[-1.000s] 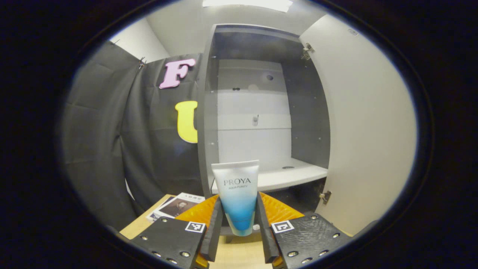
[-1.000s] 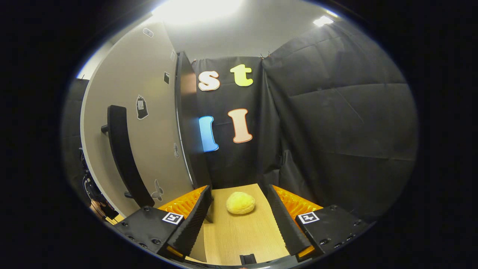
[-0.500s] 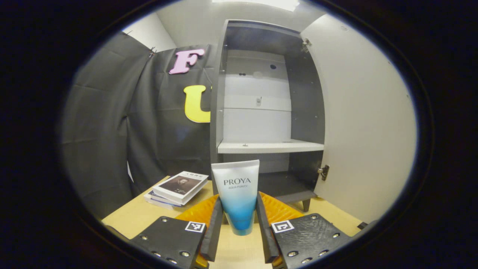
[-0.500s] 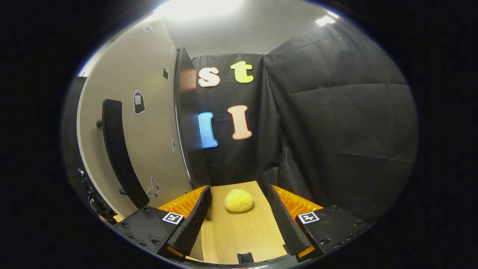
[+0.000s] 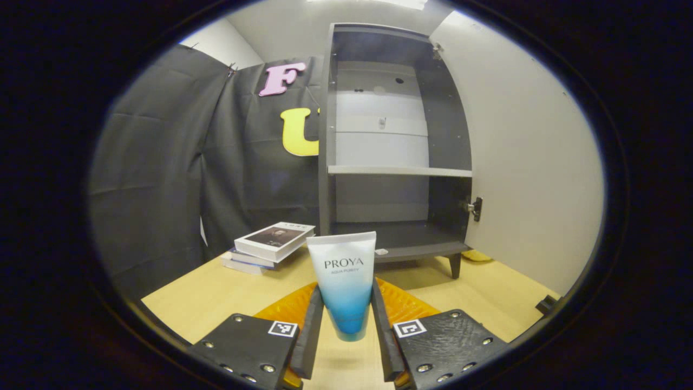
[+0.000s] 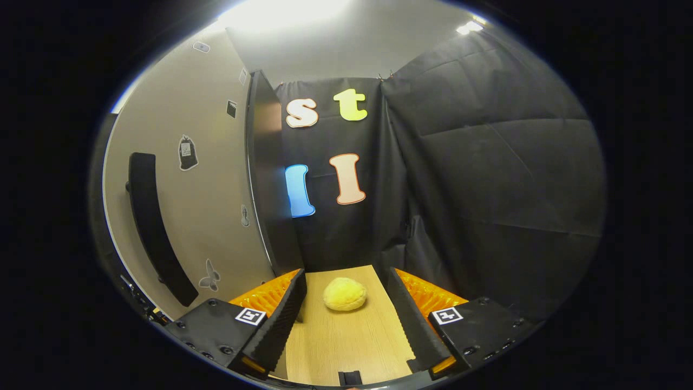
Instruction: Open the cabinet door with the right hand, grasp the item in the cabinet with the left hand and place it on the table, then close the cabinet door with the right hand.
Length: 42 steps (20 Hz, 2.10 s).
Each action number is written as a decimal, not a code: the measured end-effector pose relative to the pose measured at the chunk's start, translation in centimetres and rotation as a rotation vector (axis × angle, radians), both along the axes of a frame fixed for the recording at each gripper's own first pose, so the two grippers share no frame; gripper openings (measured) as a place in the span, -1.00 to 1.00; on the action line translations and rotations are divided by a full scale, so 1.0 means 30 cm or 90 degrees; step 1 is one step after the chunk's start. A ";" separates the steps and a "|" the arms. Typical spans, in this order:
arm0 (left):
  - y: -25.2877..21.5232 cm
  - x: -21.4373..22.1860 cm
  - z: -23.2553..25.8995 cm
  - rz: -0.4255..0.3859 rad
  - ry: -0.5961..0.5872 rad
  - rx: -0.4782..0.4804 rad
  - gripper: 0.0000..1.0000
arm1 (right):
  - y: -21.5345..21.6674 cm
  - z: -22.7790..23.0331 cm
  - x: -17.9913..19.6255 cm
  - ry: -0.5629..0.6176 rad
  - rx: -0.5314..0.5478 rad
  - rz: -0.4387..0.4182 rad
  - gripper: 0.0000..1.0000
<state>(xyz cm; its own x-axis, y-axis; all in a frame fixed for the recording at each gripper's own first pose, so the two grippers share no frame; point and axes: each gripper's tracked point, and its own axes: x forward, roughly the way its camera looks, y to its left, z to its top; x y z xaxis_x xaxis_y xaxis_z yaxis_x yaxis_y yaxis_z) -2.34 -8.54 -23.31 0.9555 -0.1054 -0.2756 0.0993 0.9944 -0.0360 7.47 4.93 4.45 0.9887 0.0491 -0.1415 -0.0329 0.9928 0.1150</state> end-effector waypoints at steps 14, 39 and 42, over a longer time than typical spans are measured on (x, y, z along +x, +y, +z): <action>-0.021 -0.095 -0.309 0.038 0.044 0.035 -0.01 | -0.022 -0.047 0.032 0.026 -0.054 0.014 0.84; -0.074 -0.187 -0.188 0.042 0.054 0.058 0.48 | 0.012 -0.007 0.013 0.002 -0.016 0.032 0.84; -0.055 -0.158 -0.047 0.046 0.026 0.059 0.49 | 0.006 0.015 0.001 -0.007 0.005 0.025 0.91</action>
<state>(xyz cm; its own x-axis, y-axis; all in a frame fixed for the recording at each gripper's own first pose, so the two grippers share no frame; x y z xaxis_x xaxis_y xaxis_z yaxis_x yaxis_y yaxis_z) -7.10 -10.20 -24.72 0.9476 -0.0096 -0.3192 0.0280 0.9982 0.0532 7.49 5.09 4.90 0.9876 0.0892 -0.1295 -0.0733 0.9897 0.1227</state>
